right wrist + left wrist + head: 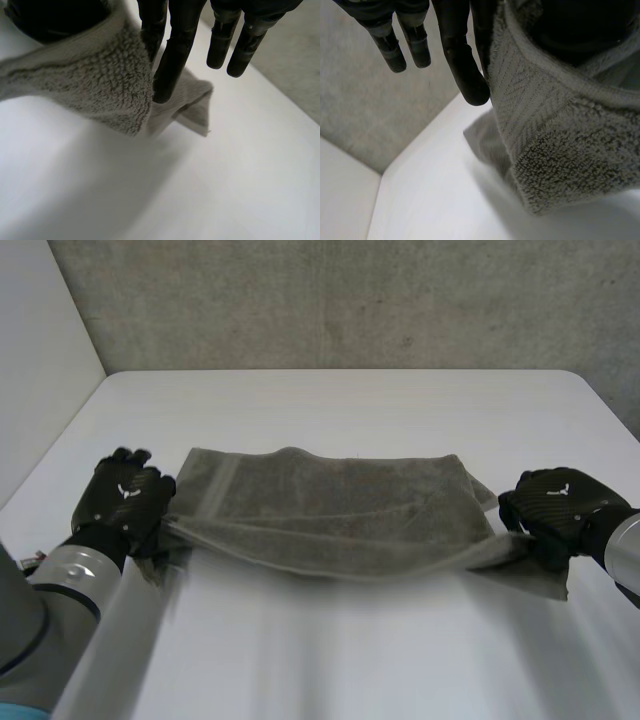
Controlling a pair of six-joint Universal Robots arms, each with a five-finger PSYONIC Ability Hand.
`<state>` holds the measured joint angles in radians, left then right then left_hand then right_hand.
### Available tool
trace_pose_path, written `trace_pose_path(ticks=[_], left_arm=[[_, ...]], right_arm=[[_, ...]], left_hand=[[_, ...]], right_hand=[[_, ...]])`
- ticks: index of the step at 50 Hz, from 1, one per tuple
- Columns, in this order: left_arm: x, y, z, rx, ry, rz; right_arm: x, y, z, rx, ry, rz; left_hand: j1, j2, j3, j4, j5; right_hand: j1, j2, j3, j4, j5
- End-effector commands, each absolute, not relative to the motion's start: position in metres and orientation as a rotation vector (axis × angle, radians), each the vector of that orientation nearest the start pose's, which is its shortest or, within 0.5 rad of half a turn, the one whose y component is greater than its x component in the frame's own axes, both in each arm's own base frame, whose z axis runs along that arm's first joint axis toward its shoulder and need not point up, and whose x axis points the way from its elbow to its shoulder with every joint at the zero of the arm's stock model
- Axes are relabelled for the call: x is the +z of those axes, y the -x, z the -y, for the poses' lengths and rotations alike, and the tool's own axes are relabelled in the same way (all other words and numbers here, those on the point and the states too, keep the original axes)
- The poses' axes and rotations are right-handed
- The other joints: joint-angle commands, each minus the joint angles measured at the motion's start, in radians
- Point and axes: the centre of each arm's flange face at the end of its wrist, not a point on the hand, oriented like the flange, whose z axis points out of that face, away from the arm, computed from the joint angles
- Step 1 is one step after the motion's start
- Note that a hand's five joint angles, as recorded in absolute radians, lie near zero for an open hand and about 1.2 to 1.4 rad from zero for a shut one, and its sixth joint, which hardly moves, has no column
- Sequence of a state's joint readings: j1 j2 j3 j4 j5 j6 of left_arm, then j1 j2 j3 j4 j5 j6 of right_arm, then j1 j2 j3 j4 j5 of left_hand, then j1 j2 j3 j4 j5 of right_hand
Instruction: Fold the towel.
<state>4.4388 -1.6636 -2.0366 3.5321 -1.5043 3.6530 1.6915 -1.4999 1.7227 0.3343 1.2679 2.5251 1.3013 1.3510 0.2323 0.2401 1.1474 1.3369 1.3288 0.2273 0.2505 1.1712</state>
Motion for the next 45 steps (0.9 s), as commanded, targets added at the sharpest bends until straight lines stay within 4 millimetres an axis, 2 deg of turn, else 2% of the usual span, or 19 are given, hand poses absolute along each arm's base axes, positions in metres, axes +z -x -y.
trace_pose_path(ticks=[1,6,10,13,15,16,17,18,19,20,21,23,24,26,28,32,40,43,45], left_arm=[[0.192,0.217,0.244,-1.997,-1.118,-2.182],[0.169,0.226,0.278,-1.917,-1.148,-2.257],[0.173,0.232,0.323,-1.937,-1.082,-2.220],[0.183,0.235,0.340,-1.980,-1.043,-2.178],[0.232,0.246,0.366,-2.153,-0.952,-2.005],[0.232,0.246,0.366,-2.154,-0.952,-2.004],[0.267,0.252,0.375,-2.272,-0.886,-1.893],[0.310,0.259,0.376,-2.410,-0.824,-1.771],[0.310,0.259,0.376,-2.412,-0.824,-1.770],[0.353,0.262,0.371,-2.552,-0.755,-1.648],[0.354,0.262,0.371,-2.553,-0.755,-1.647],[0.421,0.258,0.357,-2.777,-0.633,-1.434],[0.422,0.258,0.357,-2.778,-0.633,-1.433],[0.455,0.254,0.347,-2.915,-0.557,-1.295],[0.460,0.253,0.345,-2.942,-0.543,-1.266],[0.449,0.254,0.348,-2.926,-0.562,-1.298],[0.334,0.248,0.363,-2.688,-0.778,-1.673],[0.313,0.246,0.363,-2.647,-0.811,-1.714],[0.276,0.244,0.358,-2.576,-0.861,-1.768]], right_arm=[[0.221,-0.193,0.259,-1.440,1.380,-2.447],[0.217,-0.201,0.295,-1.488,1.406,-2.489],[0.222,-0.216,0.318,-1.603,1.425,-2.484],[0.247,-0.229,0.345,-1.865,1.382,-2.376],[0.301,-0.242,0.366,-2.278,1.222,-2.117],[0.301,-0.242,0.366,-2.280,1.221,-2.115],[0.338,-0.246,0.369,-2.497,1.095,-1.936],[0.339,-0.246,0.369,-2.499,1.094,-1.934],[0.377,-0.248,0.363,-2.672,0.964,-1.730],[0.409,-0.245,0.355,-2.796,0.849,-1.557],[0.410,-0.245,0.355,-2.797,0.848,-1.555],[0.443,-0.244,0.340,-2.876,0.741,-1.372],[0.443,-0.244,0.340,-2.876,0.741,-1.372],[0.445,-0.244,0.338,-2.869,0.742,-1.355],[0.435,-0.246,0.337,-2.820,0.788,-1.389],[0.415,-0.246,0.335,-2.742,0.838,-1.479],[0.355,-0.248,0.329,-2.509,0.989,-1.638],[0.325,-0.250,0.324,-2.378,1.064,-1.686],[0.295,-0.247,0.319,-2.256,1.113,-1.746]], left_hand=[[0.095,0.045,-0.058,-0.066,0.074],[0.095,0.045,-0.058,-0.066,0.074],[0.095,0.045,-0.058,-0.066,0.074],[0.095,0.045,-0.058,-0.066,0.074],[0.095,0.045,-0.058,-0.066,0.074],[0.095,0.045,-0.058,-0.066,0.074],[0.095,0.045,-0.058,-0.066,0.074],[0.095,0.045,-0.058,-0.066,0.074],[0.095,0.045,-0.058,-0.066,0.074],[0.095,0.045,-0.058,-0.066,0.074],[0.095,0.045,-0.058,-0.066,0.074],[0.095,0.045,-0.058,-0.066,0.074],[0.095,0.045,-0.058,-0.066,0.074],[0.095,0.045,-0.058,-0.066,0.074],[0.095,0.045,-0.058,-0.066,0.074],[0.095,0.045,-0.058,-0.066,0.074],[0.095,0.045,-0.058,-0.066,0.074],[0.095,0.045,-0.058,-0.066,0.074],[0.095,0.045,-0.058,-0.066,0.074]], right_hand=[[0.059,0.067,-0.053,-0.076,0.051],[0.059,0.067,-0.053,-0.076,0.051],[0.059,0.067,-0.053,-0.076,0.051],[0.059,0.067,-0.053,-0.076,0.051],[0.059,0.067,-0.053,-0.076,0.051],[0.059,0.067,-0.053,-0.076,0.051],[0.059,0.067,-0.053,-0.076,0.051],[0.059,0.067,-0.053,-0.076,0.051],[0.059,0.067,-0.053,-0.076,0.051],[0.059,0.067,-0.053,-0.076,0.051],[0.059,0.067,-0.053,-0.076,0.051],[0.059,0.067,-0.053,-0.076,0.051],[0.059,0.067,-0.053,-0.076,0.051],[0.059,0.067,-0.053,-0.076,0.051],[0.059,0.067,-0.053,-0.076,0.051],[0.059,0.067,-0.053,-0.076,0.051],[0.059,0.067,-0.053,-0.076,0.051],[0.059,0.067,-0.053,-0.076,0.051],[0.059,0.067,-0.053,-0.076,0.051]])
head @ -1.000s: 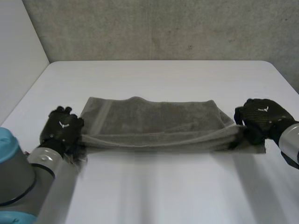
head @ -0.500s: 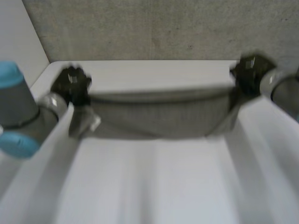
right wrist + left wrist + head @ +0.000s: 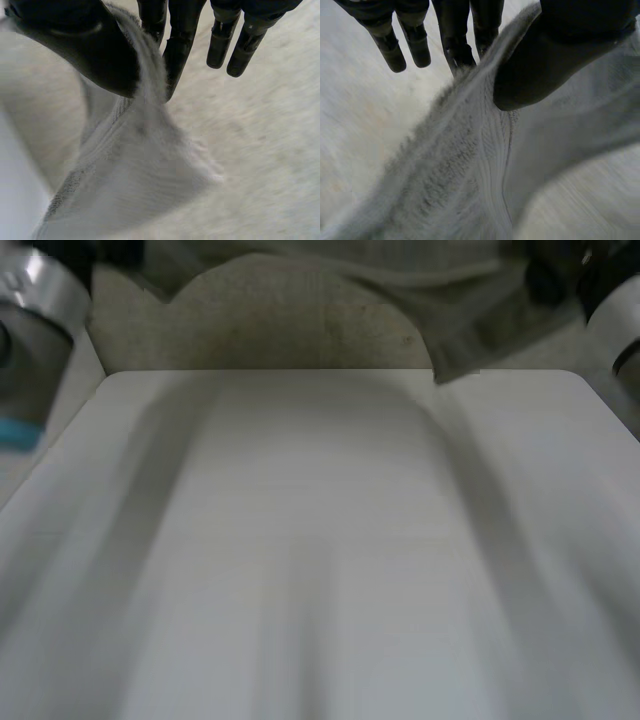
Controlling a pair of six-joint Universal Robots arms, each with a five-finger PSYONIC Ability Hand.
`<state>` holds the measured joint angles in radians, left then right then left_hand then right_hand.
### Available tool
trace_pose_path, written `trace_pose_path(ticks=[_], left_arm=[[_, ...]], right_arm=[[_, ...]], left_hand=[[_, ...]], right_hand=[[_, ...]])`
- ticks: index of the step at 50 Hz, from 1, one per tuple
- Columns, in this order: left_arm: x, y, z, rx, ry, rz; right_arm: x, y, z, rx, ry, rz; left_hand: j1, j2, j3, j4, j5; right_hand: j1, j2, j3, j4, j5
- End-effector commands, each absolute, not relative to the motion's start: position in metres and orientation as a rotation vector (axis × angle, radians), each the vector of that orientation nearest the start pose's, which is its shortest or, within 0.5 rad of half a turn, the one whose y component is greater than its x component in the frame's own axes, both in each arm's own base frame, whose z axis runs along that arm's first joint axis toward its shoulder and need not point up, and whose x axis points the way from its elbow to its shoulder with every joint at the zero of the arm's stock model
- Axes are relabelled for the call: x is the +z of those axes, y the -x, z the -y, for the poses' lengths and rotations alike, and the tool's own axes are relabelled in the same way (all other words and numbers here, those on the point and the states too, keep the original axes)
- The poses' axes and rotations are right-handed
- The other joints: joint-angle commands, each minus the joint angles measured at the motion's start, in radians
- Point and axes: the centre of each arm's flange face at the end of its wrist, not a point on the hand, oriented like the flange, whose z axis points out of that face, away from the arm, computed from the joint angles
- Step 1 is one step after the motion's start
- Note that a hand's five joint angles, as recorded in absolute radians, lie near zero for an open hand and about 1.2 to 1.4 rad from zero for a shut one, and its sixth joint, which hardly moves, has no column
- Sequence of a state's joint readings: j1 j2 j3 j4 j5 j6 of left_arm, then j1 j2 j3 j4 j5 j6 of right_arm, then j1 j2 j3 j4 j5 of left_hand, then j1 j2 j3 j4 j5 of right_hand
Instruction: Fold the towel.
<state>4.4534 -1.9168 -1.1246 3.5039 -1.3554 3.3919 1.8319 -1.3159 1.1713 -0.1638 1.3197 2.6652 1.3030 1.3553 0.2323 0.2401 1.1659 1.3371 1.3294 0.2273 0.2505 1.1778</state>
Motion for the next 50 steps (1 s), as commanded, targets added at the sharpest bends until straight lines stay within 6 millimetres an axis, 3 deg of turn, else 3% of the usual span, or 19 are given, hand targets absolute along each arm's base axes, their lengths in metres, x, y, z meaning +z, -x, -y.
trace_pose_path(ticks=[1,2,3,4,5,6,8,9,12,14,18,20,29,31,32,34,36,48,50], left_arm=[[0.276,0.244,0.358,-2.575,-0.861,-1.768],[0.258,0.242,0.355,-2.542,-0.880,-1.786],[0.238,0.242,0.351,-2.502,-0.904,-1.813],[0.238,0.242,0.351,-2.502,-0.904,-1.813],[0.220,0.241,0.347,-2.460,-0.929,-1.832],[0.220,0.241,0.347,-2.460,-0.930,-1.833],[0.189,0.239,0.338,-2.374,-0.983,-1.878],[0.189,0.239,0.338,-2.374,-0.983,-1.878],[0.157,0.235,0.322,-2.252,-1.050,-1.951],[0.151,0.234,0.318,-2.227,-1.066,-1.963],[0.143,0.232,0.309,-2.176,-1.102,-1.974],[0.138,0.229,0.305,-2.140,-1.129,-1.966],[0.126,0.216,0.310,-2.078,-1.106,-1.982],[0.118,0.213,0.313,-2.050,-1.098,-2.006],[0.118,0.213,0.313,-2.050,-1.098,-2.006],[0.114,0.210,0.315,-2.025,-1.103,-1.997],[0.112,0.210,0.316,-2.010,-1.115,-1.985],[0.109,0.205,0.316,-1.937,-1.177,-1.924],[0.113,0.205,0.315,-1.948,-1.183,-1.914]], right_arm=[[0.295,-0.247,0.319,-2.256,1.113,-1.746],[0.279,-0.241,0.317,-2.192,1.126,-1.795],[0.279,-0.241,0.317,-2.191,1.126,-1.796],[0.262,-0.237,0.314,-2.124,1.133,-1.848],[0.243,-0.234,0.309,-2.055,1.137,-1.899],[0.243,-0.234,0.309,-2.054,1.137,-1.900],[0.210,-0.231,0.298,-1.926,1.148,-1.989],[0.210,-0.231,0.298,-1.925,1.148,-1.989],[0.183,-0.219,0.288,-1.824,1.185,-2.114],[0.177,-0.214,0.285,-1.804,1.204,-2.145],[0.172,-0.208,0.280,-1.763,1.213,-2.196],[0.181,-0.203,0.277,-1.767,1.194,-2.228],[0.188,-0.195,0.276,-1.791,1.108,-2.295],[0.188,-0.191,0.279,-1.792,1.067,-2.321],[0.188,-0.191,0.279,-1.792,1.067,-2.321],[0.187,-0.189,0.279,-1.789,1.059,-2.328],[0.185,-0.186,0.280,-1.777,1.047,-2.343],[0.183,-0.183,0.280,-1.771,1.040,-2.351],[0.183,-0.183,0.280,-1.771,1.039,-2.353]], left_hand=[[0.093,0.041,-0.058,-0.066,0.056],[0.093,0.041,-0.058,-0.066,0.056],[0.093,0.041,-0.058,-0.066,0.056],[0.093,0.041,-0.058,-0.066,0.056],[0.093,0.041,-0.058,-0.066,0.056],[0.093,0.041,-0.058,-0.066,0.056],[0.093,0.041,-0.058,-0.066,0.056],[0.093,0.041,-0.058,-0.066,0.056],[0.093,0.041,-0.058,-0.066,0.056],[0.093,0.041,-0.058,-0.066,0.056],[0.093,0.041,-0.058,-0.066,0.056],[0.093,0.041,-0.058,-0.066,0.056],[0.093,0.041,-0.058,-0.066,0.056],[-0.180,-0.232,-0.058,-0.066,-0.217],[-0.182,-0.235,-0.058,-0.066,-0.220],[-0.492,-0.545,-0.058,-0.066,-0.530],[-0.514,-0.566,-0.058,-0.066,-0.551],[-0.326,-0.378,-0.058,-0.066,-0.364],[0.059,0.007,-0.058,-0.066,0.022]], right_hand=[[0.059,0.067,-0.053,-0.076,0.044],[0.059,0.067,-0.053,-0.076,0.044],[0.059,0.067,-0.053,-0.076,0.044],[0.059,0.067,-0.053,-0.076,0.044],[0.059,0.067,-0.053,-0.076,0.044],[0.059,0.067,-0.053,-0.076,0.044],[0.059,0.067,-0.053,-0.076,0.044],[0.059,0.067,-0.053,-0.076,0.044],[0.059,0.067,-0.053,-0.076,0.044],[0.059,0.067,-0.053,-0.076,0.044],[0.059,0.067,-0.053,-0.076,0.044],[0.059,0.067,-0.053,-0.076,0.044],[0.059,0.067,-0.053,-0.076,0.044],[0.059,0.067,-0.053,-0.076,0.044],[0.059,0.067,-0.053,-0.076,0.044],[0.059,0.067,-0.053,-0.076,0.044],[0.059,0.067,-0.053,-0.076,0.044],[0.059,0.067,-0.053,-0.076,0.044],[0.059,0.067,-0.053,-0.076,0.044]])
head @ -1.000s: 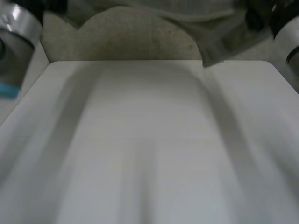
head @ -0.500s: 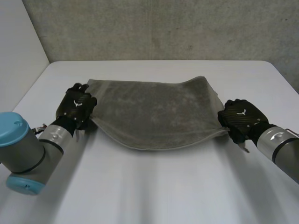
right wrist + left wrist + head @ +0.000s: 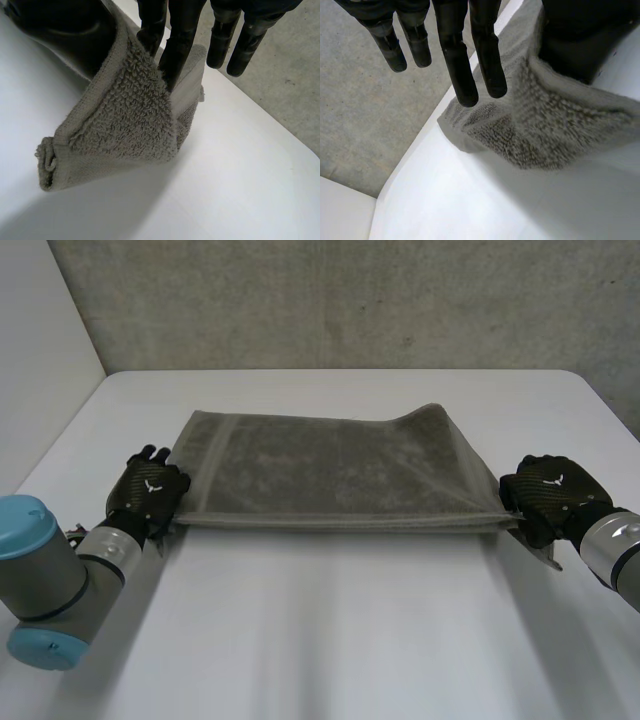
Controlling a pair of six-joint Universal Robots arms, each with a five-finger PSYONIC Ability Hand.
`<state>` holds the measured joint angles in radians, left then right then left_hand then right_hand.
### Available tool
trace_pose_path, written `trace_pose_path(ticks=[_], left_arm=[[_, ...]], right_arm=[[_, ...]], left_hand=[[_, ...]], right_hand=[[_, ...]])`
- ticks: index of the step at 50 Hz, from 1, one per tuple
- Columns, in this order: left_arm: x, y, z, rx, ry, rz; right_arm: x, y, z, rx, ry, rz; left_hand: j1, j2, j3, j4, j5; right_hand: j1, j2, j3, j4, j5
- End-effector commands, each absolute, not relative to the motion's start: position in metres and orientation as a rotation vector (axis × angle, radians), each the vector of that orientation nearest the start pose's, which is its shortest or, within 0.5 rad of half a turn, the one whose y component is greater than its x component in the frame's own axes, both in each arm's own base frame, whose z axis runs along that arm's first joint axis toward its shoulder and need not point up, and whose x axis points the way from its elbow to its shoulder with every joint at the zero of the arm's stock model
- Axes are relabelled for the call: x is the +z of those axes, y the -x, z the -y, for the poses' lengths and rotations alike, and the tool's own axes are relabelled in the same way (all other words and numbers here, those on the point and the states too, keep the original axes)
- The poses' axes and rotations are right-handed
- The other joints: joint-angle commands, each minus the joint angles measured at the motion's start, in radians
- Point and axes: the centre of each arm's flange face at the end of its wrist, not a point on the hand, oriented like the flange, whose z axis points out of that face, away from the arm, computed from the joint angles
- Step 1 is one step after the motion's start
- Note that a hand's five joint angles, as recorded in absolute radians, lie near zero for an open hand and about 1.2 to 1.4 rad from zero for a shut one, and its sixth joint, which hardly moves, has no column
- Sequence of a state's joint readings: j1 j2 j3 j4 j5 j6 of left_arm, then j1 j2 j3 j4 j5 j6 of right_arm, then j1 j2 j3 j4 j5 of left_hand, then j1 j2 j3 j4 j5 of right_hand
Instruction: Fold the towel.
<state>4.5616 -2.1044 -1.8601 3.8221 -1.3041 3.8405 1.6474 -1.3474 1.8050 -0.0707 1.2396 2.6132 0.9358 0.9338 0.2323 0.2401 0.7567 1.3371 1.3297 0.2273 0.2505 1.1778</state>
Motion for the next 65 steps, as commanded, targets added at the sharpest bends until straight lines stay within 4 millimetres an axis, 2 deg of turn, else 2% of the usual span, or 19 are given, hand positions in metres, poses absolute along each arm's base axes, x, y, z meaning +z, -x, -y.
trace_pose_path(ticks=[1,11,18,25,28,29,39,41,43,44,46,49,50,51,53,54,60,63,65], left_arm=[[0.113,0.205,0.315,-1.948,-1.183,-1.914],[0.139,0.203,0.307,-1.999,-1.173,-1.878],[0.141,0.197,0.310,-1.998,-1.155,-1.878],[0.141,0.196,0.311,-1.996,-1.152,-1.878],[0.141,0.194,0.313,-1.992,-1.142,-1.880],[0.141,0.193,0.313,-1.991,-1.141,-1.880],[0.149,0.194,0.308,-1.984,-1.148,-1.892],[0.154,0.194,0.306,-1.985,-1.150,-1.892],[0.163,0.194,0.302,-1.987,-1.151,-1.890],[0.174,0.193,0.298,-1.996,-1.148,-1.880],[0.188,0.193,0.292,-2.012,-1.150,-1.862],[0.215,0.193,0.276,-2.058,-1.154,-1.840],[0.232,0.192,0.267,-2.099,-1.143,-1.823],[0.232,0.192,0.267,-2.099,-1.143,-1.823],[0.261,0.186,0.258,-2.189,-1.076,-1.795],[0.261,0.186,0.258,-2.190,-1.076,-1.795],[0.279,0.170,0.265,-2.290,-0.905,-1.887],[0.278,0.168,0.269,-2.307,-0.859,-1.938],[0.265,0.168,0.276,-2.288,-0.826,-2.042]], right_arm=[[0.183,-0.183,0.280,-1.769,1.037,-2.356],[0.182,-0.183,0.280,-1.761,1.033,-2.377],[0.173,-0.181,0.284,-1.726,1.025,-2.412],[0.164,-0.177,0.288,-1.703,1.011,-2.478],[0.165,-0.175,0.289,-1.717,1.005,-2.492],[0.168,-0.175,0.290,-1.725,0.998,-2.482],[0.170,-0.175,0.288,-1.724,1.028,-2.475],[0.179,-0.176,0.287,-1.757,1.042,-2.458],[0.217,-0.174,0.281,-1.906,1.061,-2.387],[0.217,-0.174,0.281,-1.907,1.061,-2.387],[0.257,-0.175,0.270,-2.037,1.077,-2.287],[0.275,-0.176,0.262,-2.075,1.087,-2.241],[0.292,-0.177,0.254,-2.103,1.097,-2.199],[0.309,-0.177,0.247,-2.127,1.104,-2.159],[0.321,-0.178,0.243,-2.137,1.110,-2.133],[0.330,-0.178,0.241,-2.131,1.116,-2.123],[0.329,-0.175,0.250,-2.030,1.111,-2.189],[0.309,-0.177,0.268,-1.906,1.119,-2.262],[0.295,-0.180,0.278,-1.829,1.121,-2.296]], left_hand=[[0.429,0.431,-0.058,-0.066,0.433],[0.460,0.463,-0.058,-0.066,0.465],[0.460,0.463,-0.058,-0.066,0.465],[0.460,0.463,-0.058,-0.066,0.465],[0.460,0.463,-0.058,-0.066,0.465],[0.460,0.463,-0.058,-0.066,0.465],[0.460,0.463,-0.058,-0.066,0.465],[0.460,0.463,-0.058,-0.066,0.465],[0.460,0.463,-0.058,-0.066,0.465],[0.460,0.463,-0.058,-0.066,0.465],[0.460,0.463,-0.058,-0.066,0.465],[0.460,0.463,-0.058,-0.066,0.465],[0.460,0.463,-0.058,-0.066,0.465],[0.460,0.463,-0.058,-0.066,0.465],[0.460,0.463,-0.058,-0.066,0.465],[0.460,0.463,-0.058,-0.066,0.465],[0.460,0.463,-0.058,-0.066,0.465],[0.460,0.463,-0.058,-0.066,0.465],[0.460,0.463,-0.058,-0.066,0.465]], right_hand=[[0.059,0.067,-0.053,-0.076,0.044],[0.059,0.067,-0.053,-0.076,0.044],[-0.180,-0.172,-0.053,-0.076,-0.195],[-0.224,-0.217,-0.053,-0.076,-0.240],[-0.189,-0.182,-0.053,-0.076,-0.205],[0.057,0.064,-0.053,-0.076,0.041],[0.059,0.067,-0.053,-0.076,0.044],[0.059,0.067,-0.053,-0.076,0.044],[0.059,0.067,-0.053,-0.076,0.044],[0.059,0.067,-0.053,-0.076,0.044],[0.059,0.067,-0.053,-0.076,0.044],[0.059,0.067,-0.053,-0.076,0.044],[0.059,0.067,-0.053,-0.076,0.044],[0.059,0.067,-0.053,-0.076,0.044],[0.059,0.067,-0.053,-0.076,0.044],[0.059,0.067,-0.053,-0.076,0.044],[0.059,0.067,-0.053,-0.076,0.044],[0.059,0.067,-0.053,-0.076,0.044],[0.059,0.067,-0.053,-0.076,0.044]])
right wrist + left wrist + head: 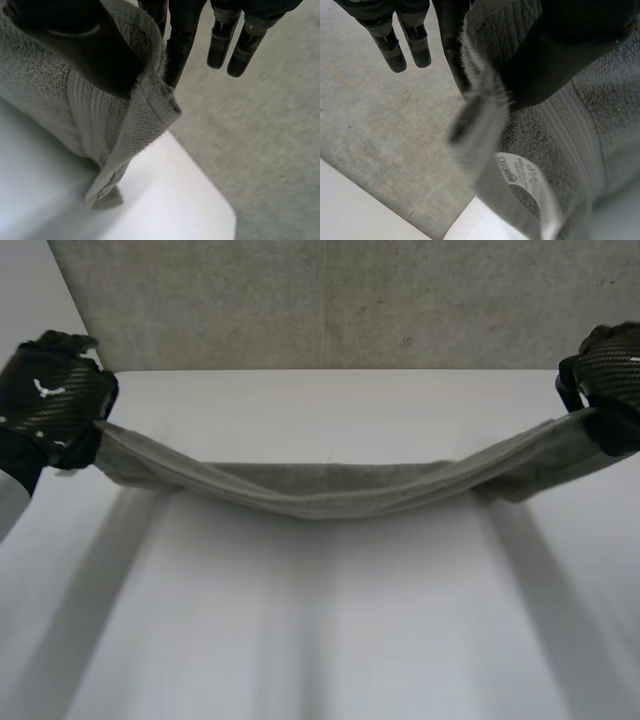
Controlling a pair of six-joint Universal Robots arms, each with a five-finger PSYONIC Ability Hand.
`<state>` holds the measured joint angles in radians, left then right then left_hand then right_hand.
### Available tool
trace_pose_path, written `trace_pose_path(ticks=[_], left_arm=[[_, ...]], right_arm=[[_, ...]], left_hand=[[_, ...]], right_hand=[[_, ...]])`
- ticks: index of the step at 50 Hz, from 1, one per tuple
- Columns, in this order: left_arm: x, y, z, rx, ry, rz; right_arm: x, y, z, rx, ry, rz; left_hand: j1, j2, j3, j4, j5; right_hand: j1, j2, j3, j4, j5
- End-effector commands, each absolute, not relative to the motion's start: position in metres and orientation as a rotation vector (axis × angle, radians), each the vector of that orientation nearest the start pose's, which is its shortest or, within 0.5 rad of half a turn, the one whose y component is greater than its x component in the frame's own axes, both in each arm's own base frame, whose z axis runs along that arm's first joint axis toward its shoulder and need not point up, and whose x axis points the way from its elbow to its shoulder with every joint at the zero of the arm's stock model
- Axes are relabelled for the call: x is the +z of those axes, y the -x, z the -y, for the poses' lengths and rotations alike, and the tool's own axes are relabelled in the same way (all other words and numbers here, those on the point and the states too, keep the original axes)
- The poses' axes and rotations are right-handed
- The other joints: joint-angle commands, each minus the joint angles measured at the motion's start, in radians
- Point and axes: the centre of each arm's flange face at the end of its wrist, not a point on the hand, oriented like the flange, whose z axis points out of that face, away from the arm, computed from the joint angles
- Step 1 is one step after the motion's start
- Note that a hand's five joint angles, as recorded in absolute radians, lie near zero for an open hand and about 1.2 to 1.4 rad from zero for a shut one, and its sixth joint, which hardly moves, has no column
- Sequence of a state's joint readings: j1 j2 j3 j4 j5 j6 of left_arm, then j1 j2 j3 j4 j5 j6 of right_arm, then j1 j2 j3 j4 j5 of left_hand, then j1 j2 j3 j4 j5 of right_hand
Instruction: Fold the towel.
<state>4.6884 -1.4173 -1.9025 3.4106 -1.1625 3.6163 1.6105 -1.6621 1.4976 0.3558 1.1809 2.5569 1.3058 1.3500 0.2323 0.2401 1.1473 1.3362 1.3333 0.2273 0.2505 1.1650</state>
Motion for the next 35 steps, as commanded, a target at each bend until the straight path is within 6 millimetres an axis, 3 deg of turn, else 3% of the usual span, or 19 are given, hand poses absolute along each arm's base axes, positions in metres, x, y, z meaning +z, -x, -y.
trace_pose_path(ticks=[1,9,11,17,27,35], left_arm=[[0.265,0.168,0.276,-2.288,-0.826,-2.043],[0.226,0.170,0.299,-2.182,-0.835,-2.209],[0.214,0.172,0.314,-2.149,-0.838,-2.253],[0.200,0.178,0.337,-2.129,-0.863,-2.290],[0.171,0.199,0.380,-2.128,-0.926,-2.311],[0.152,0.200,0.405,-2.063,-0.887,-2.336]], right_arm=[[0.295,-0.180,0.278,-1.829,1.121,-2.296],[0.258,-0.181,0.300,-1.677,1.115,-2.372],[0.251,-0.181,0.305,-1.655,1.113,-2.390],[0.233,-0.192,0.321,-1.626,1.142,-2.396],[0.198,-0.204,0.364,-1.685,1.161,-2.375],[0.184,-0.211,0.383,-1.694,1.170,-2.366]], left_hand=[[0.091,0.046,-0.058,-0.066,0.074],[0.091,0.046,-0.058,-0.066,0.074],[0.091,0.046,-0.058,-0.066,0.074],[0.091,0.046,-0.058,-0.066,0.074],[0.091,0.046,-0.058,-0.066,0.074],[0.091,0.046,-0.058,-0.066,0.074]], right_hand=[[0.060,0.063,-0.053,-0.076,0.057],[0.060,0.063,-0.053,-0.076,0.057],[0.060,0.063,-0.053,-0.076,0.057],[0.060,0.063,-0.053,-0.076,0.057],[0.060,0.063,-0.053,-0.076,0.057],[0.060,0.063,-0.053,-0.076,0.057]])
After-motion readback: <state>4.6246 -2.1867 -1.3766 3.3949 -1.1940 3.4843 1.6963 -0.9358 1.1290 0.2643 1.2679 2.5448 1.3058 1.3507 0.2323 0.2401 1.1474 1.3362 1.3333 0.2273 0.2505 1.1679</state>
